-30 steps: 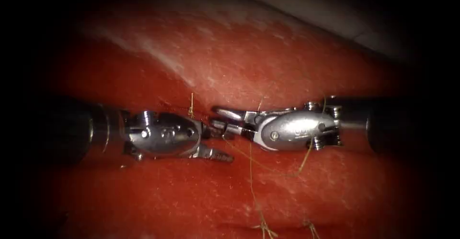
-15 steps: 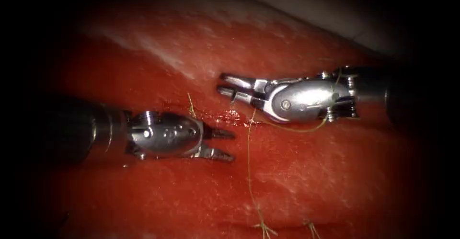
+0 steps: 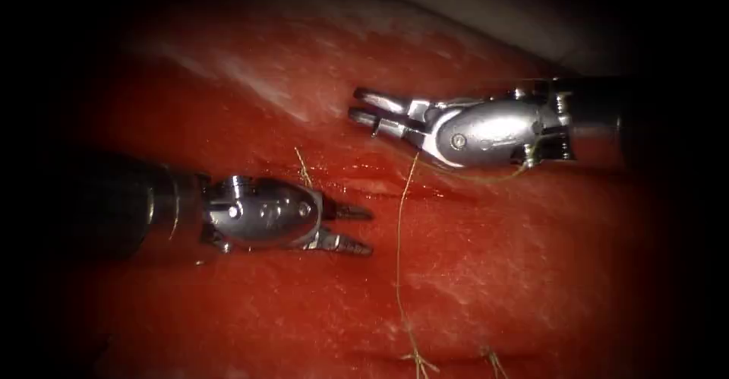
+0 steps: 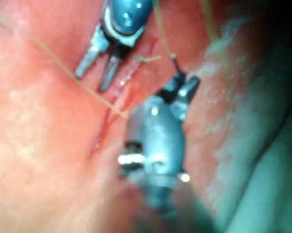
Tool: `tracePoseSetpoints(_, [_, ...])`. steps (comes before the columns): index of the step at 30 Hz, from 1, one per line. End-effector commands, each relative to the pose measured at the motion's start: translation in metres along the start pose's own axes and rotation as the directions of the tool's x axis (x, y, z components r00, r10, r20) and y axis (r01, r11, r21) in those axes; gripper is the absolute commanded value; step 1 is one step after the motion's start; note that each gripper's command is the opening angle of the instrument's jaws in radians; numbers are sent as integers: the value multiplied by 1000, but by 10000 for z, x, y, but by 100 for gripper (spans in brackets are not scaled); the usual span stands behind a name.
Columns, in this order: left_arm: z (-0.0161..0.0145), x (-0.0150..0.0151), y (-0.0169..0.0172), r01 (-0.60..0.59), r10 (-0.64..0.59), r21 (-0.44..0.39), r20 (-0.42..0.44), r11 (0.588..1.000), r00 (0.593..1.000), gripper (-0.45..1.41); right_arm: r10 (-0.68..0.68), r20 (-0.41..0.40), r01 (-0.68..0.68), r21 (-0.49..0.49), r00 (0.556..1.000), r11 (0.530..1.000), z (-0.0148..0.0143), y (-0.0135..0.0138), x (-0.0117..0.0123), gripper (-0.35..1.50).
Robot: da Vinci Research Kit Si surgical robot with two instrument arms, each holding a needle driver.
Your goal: Wound Closure
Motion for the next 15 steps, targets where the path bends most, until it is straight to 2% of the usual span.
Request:
tracePoseSetpoints(1, [8, -2, 2, 0, 0, -2, 0, 1000, 1000, 21, -11, -7, 11, -1, 1000, 1000, 10, 1, -4, -35])
tracePoseSetpoints(15, [8, -2, 2, 0, 0, -2, 0, 1000, 1000, 21, -33, -17, 33, -12, 999, 999, 12, 5, -5, -35])
